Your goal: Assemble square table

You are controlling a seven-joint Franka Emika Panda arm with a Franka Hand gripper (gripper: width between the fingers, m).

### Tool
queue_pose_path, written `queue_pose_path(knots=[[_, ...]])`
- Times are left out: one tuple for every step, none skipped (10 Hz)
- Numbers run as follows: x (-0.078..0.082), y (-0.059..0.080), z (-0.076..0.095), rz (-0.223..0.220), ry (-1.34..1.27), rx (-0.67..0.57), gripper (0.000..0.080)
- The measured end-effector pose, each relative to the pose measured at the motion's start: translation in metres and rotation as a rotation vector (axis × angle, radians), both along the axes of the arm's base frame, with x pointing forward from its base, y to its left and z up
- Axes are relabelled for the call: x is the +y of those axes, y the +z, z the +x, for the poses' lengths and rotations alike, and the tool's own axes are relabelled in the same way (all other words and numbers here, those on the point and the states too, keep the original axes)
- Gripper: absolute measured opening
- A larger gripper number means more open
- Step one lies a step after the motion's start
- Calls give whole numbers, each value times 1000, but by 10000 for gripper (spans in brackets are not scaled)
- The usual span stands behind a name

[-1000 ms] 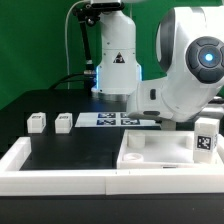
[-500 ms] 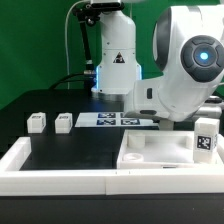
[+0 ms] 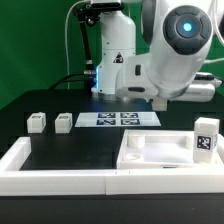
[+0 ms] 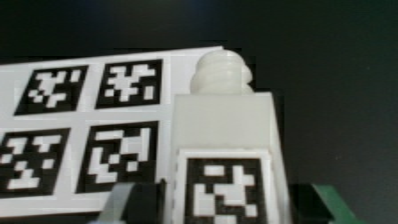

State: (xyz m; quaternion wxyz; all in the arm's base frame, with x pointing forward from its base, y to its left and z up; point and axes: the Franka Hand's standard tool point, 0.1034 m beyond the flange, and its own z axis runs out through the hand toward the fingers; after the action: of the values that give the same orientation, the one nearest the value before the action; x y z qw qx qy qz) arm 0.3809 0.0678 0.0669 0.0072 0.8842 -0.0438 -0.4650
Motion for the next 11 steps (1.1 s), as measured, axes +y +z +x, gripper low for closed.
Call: queue_pose_path(knots=[[0,4,4,0,-5,-17,290],[0,3,4,0,-5,-22,290],[0,1,7,0,-4,-52,290],[1,0,12,2,-3,-125,290],[-1,1,18,23,12,-207,290],[-9,8,29,42,28,-286,290],[-15,19,38,48,28,-323,290],[-20,29,47,53,21,-356,290],[-22,37,59,54,17,-412,290],[-22,44,66,52,14,-459,290],[-21,41,71,50,16,-529,290]])
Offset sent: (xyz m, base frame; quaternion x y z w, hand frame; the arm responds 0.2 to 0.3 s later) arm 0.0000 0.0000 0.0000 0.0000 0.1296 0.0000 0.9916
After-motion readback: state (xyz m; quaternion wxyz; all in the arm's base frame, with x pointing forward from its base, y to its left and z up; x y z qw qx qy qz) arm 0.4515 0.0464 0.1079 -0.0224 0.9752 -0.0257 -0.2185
